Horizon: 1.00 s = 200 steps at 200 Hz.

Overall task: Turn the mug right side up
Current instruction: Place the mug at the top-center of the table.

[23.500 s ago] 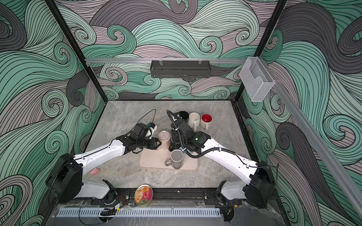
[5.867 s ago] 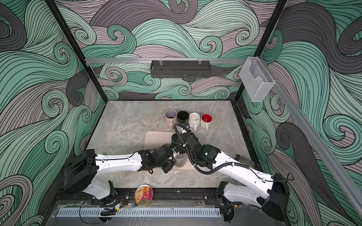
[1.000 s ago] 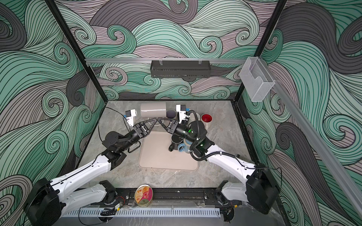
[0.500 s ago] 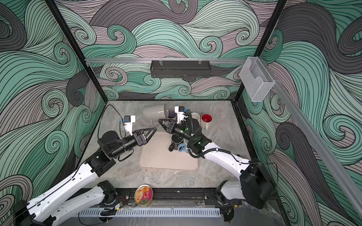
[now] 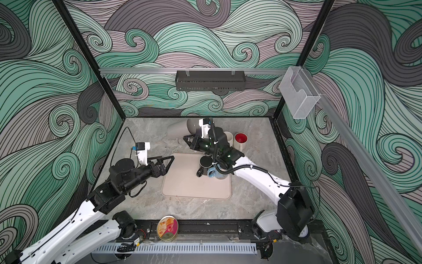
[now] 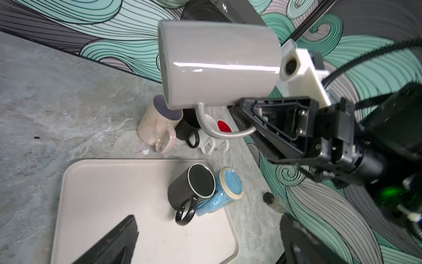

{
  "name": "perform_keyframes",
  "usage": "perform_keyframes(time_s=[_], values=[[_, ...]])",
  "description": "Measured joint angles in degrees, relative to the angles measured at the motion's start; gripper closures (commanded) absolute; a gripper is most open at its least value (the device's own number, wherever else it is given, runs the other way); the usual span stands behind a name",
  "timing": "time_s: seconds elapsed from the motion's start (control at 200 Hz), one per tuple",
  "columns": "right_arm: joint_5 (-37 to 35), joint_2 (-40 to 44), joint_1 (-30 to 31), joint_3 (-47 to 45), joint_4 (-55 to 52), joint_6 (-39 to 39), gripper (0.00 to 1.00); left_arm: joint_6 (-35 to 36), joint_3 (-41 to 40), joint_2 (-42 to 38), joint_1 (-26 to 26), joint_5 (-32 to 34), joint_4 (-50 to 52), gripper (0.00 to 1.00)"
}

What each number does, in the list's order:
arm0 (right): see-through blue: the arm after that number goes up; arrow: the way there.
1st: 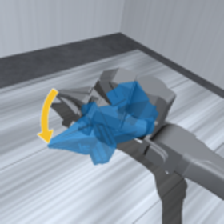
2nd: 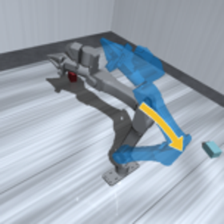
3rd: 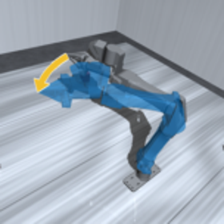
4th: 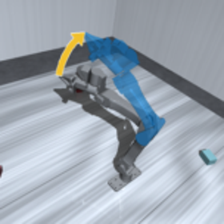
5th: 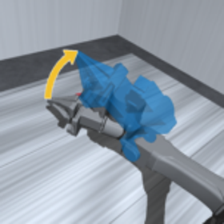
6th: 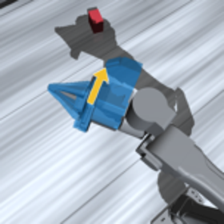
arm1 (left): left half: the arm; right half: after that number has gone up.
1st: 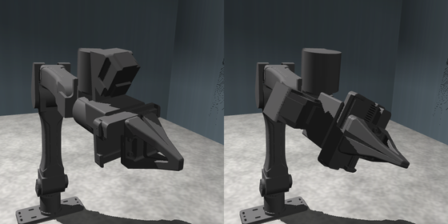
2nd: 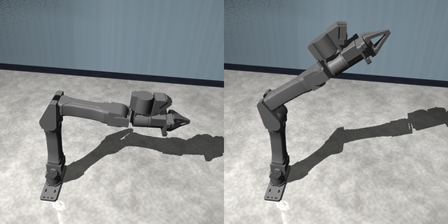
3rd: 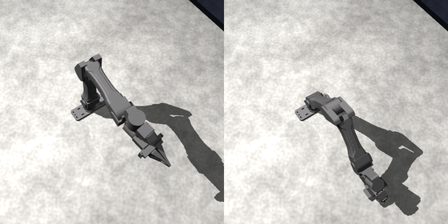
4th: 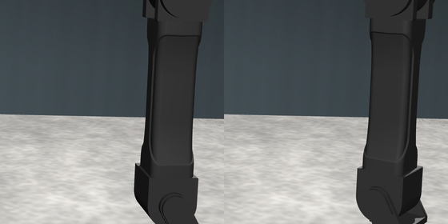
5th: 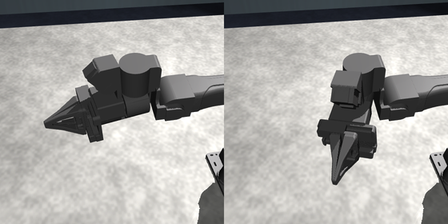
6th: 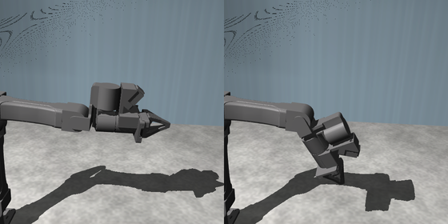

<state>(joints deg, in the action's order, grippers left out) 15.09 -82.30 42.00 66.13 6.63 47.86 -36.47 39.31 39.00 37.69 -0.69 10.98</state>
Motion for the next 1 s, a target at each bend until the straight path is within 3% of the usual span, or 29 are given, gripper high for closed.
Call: perform_keyframes(time_s=[0.305,0.555,1.001], values=[[-18.2,-11.2,7.7,21.8,-26.5,-16.2,1.00,3.5,0.0,0.9,0.0,0.2,3.6,0.03],[-29.6,-22.6,9.3,34.9,-37.5,-23.8,1.00,4.4,0.0,0.6,0.0,1.3,5.0,0.04],[-35.1,-38.8,8.5,49.7,-46.8,-27.9,1.00,6.2,-1.2,-2.4,0.0,3.3,5.7,0.04]])
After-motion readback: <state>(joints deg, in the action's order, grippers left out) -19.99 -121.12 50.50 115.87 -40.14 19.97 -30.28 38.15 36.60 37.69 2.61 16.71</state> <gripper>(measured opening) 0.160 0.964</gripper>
